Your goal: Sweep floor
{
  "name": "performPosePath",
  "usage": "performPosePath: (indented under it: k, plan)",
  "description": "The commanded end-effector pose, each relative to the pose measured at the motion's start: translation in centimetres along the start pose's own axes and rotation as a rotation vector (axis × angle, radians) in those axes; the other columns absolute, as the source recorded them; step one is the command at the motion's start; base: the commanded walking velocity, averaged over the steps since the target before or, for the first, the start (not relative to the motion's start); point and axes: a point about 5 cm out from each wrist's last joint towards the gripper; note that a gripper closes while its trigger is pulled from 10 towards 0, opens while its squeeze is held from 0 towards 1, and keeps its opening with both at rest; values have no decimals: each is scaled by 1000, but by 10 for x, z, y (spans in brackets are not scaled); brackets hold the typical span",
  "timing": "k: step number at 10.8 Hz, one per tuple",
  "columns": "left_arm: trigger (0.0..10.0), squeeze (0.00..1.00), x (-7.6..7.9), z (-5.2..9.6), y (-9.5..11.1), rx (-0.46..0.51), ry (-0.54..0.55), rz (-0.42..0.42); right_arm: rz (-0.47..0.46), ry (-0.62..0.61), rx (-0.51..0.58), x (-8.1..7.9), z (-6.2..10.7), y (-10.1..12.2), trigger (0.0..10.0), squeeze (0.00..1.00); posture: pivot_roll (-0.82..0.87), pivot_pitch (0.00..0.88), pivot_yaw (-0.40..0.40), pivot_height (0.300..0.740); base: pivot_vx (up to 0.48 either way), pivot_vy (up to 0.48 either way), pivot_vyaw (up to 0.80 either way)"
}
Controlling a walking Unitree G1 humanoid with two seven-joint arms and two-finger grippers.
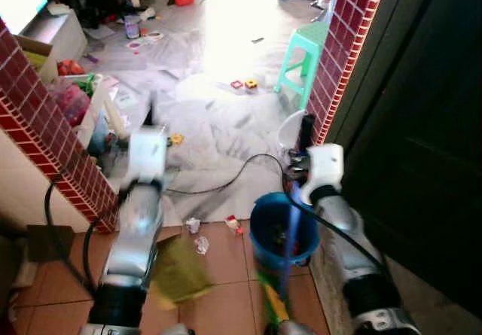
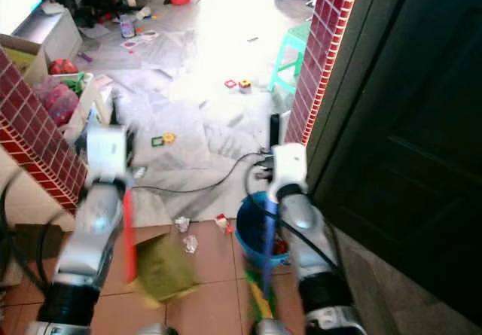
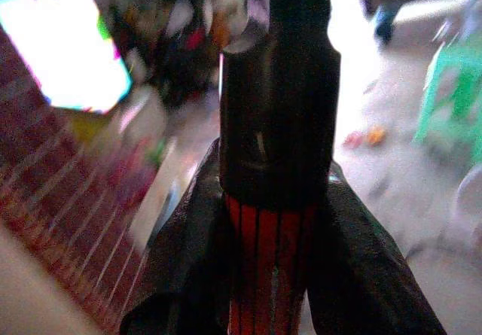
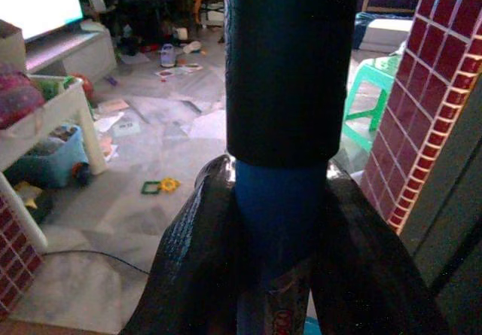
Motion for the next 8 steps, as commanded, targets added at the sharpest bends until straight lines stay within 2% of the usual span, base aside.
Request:
performPosePath:
  k: [1,2,3,4,6,7,8]
  plan:
    - [10000,0,-6,0,-1,19,17,-29,-25,-11,84,4,-6,19,10000,0,-64,0,21,740,0,0,0]
    - [10000,0,-7,0,-5,16,44,17,-44,-12,109,6,-9,25,10000,0,-64,0,23,740,0,0,0]
    - [10000,0,-2,-1,-9,18,17,44,-50,-24,128,9,-12,32,10000,0,-63,0,20,740,0,0,0]
    - [10000,0,8,0,-19,-49,-66,51,-35,-45,149,12,-16,37,10000,0,-66,0,20,740,0,0,0]
    - [10000,0,13,3,-21,-48,-62,132,25,-131,188,24,-15,44,10000,0,-67,0,18,740,0,0,0]
    - [10000,0,18,4,-19,-24,-100,128,45,-135,193,26,-16,45,10000,0,-70,0,18,740,0,244,0]
    - [10000,0,19,3,-18,-25,-104,159,43,-125,190,24,-16,44,10000,0,-73,0,17,740,0,349,775]
Point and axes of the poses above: a point about 5 cm out from each wrist's last joint towards the gripper, its own z axis pointing back from the gripper into the wrist, its own y axis along the axis of the wrist's last joint, x = y × z, and after that the axes turned 13 degrees about z, right-handed
